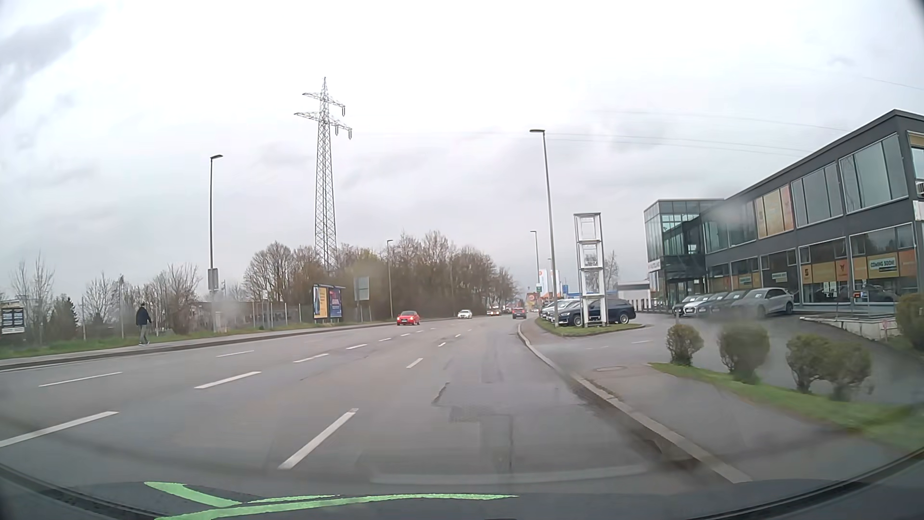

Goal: Follow the waypoints while adhering to traffic rules and regulations

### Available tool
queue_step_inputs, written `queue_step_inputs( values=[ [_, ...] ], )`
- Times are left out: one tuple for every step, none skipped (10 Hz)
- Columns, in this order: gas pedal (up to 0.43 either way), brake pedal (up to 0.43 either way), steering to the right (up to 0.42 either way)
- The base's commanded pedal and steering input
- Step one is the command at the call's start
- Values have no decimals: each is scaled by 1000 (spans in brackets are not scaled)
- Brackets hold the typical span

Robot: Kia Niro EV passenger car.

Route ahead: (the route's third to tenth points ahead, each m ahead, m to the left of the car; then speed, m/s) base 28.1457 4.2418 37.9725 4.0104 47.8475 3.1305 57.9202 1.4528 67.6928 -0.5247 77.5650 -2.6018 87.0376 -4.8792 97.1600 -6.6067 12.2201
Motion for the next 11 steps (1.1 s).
queue_step_inputs(
  values=[
    [98, 0, 6],
    [98, 0, 6],
    [98, 0, 6],
    [98, 0, 7],
    [87, 0, 8],
    [87, 0, 8],
    [87, 0, 10],
    [87, 0, 8],
    [87, 0, 7],
    [87, 0, 8],
    [87, 0, 8]
  ],
)
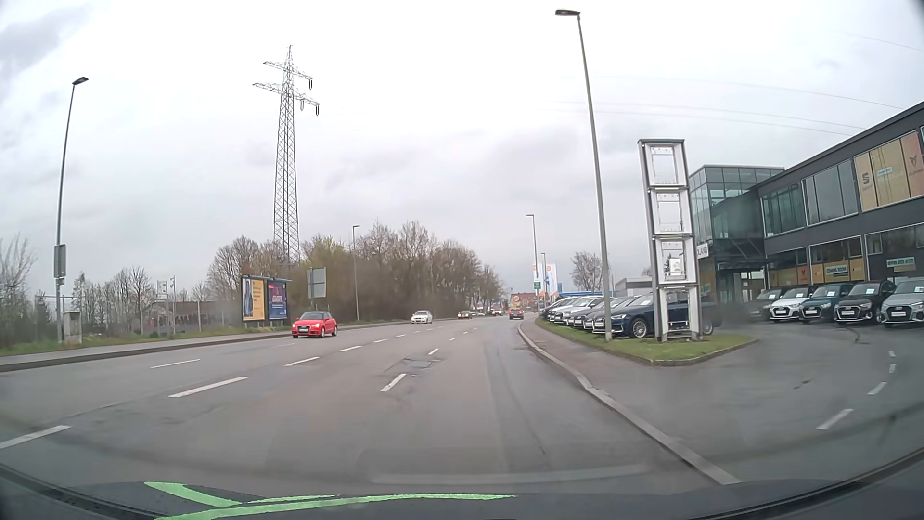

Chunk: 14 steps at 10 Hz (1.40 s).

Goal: Follow the waypoints while adhering to traffic rules and regulations

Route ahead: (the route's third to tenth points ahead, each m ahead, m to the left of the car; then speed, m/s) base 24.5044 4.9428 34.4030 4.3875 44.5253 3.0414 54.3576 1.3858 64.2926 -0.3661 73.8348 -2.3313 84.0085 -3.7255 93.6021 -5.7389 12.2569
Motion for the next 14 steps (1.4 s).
queue_step_inputs(
  values=[
    [87, 0, 8],
    [87, 0, 8],
    [87, 0, 9],
    [87, 0, 10],
    [87, 0, 10],
    [87, 0, 10],
    [87, 0, 10],
    [87, 0, 10],
    [87, 0, 10],
    [87, 0, 10],
    [87, 0, 10],
    [87, 0, 9],
    [87, 0, 9],
    [87, 0, 8]
  ],
)
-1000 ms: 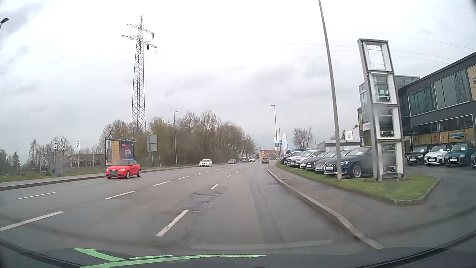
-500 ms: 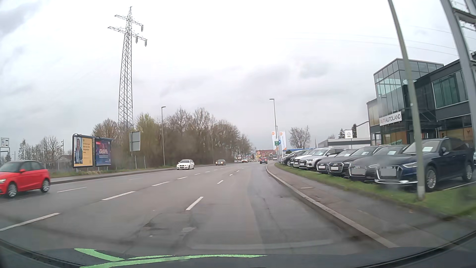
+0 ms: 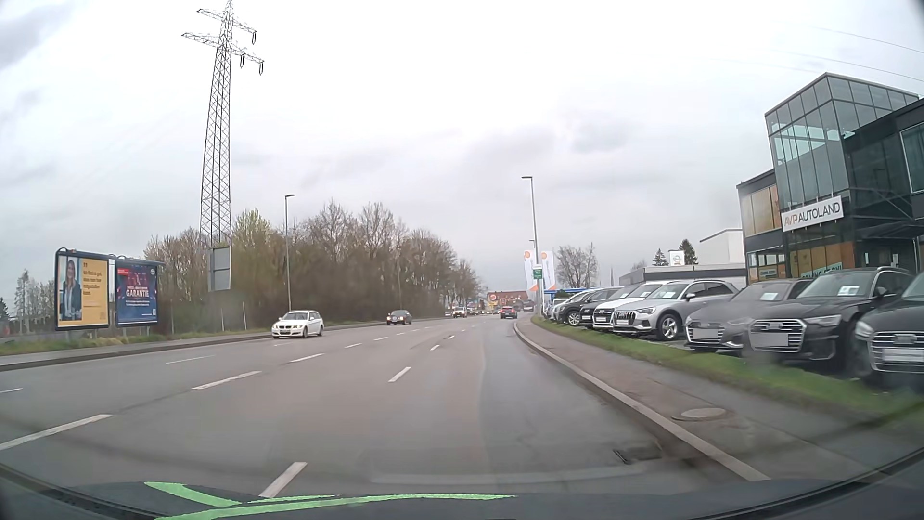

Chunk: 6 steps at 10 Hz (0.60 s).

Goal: Follow the waypoints while adhering to traffic rules and regulations

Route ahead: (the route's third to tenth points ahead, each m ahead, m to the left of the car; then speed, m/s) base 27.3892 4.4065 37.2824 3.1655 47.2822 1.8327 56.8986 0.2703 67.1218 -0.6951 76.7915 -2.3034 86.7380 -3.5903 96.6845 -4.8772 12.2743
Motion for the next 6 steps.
queue_step_inputs(
  values=[
    [87, 0, 8],
    [87, 0, 8],
    [87, 0, 7],
    [87, 0, 7],
    [87, 0, 6],
    [87, 0, 7]
  ],
)
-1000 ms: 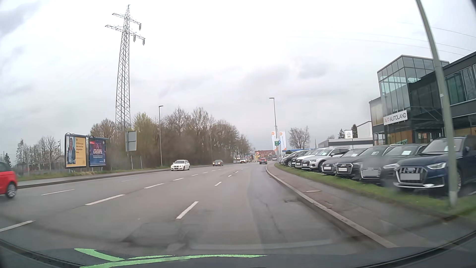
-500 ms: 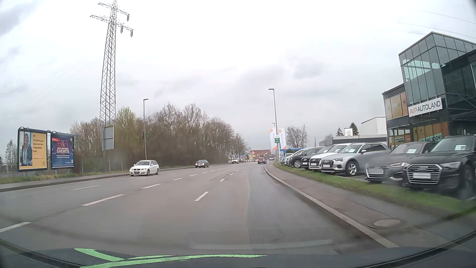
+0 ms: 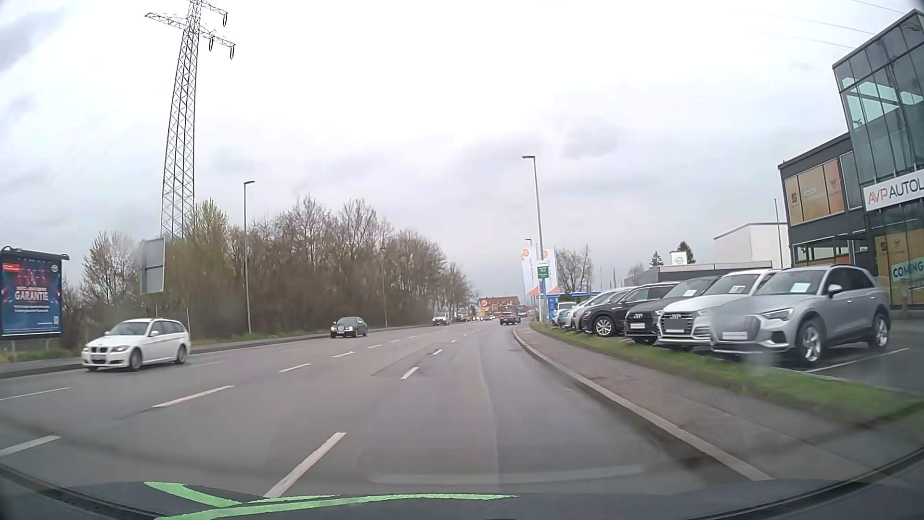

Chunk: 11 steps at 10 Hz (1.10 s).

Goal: Follow the waypoints while adhering to traffic rules and regulations

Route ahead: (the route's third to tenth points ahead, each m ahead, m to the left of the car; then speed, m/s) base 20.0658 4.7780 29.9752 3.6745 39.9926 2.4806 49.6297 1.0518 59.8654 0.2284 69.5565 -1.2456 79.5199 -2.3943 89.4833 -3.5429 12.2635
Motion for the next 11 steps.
queue_step_inputs(
  values=[
    [87, 0, 7],
    [79, 0, 8],
    [79, 0, 8],
    [79, 0, 8],
    [79, 0, 8],
    [79, 0, 7],
    [79, 0, 7],
    [79, 0, 7],
    [79, 0, 7],
    [79, 0, 7],
    [79, 0, 7]
  ],
)
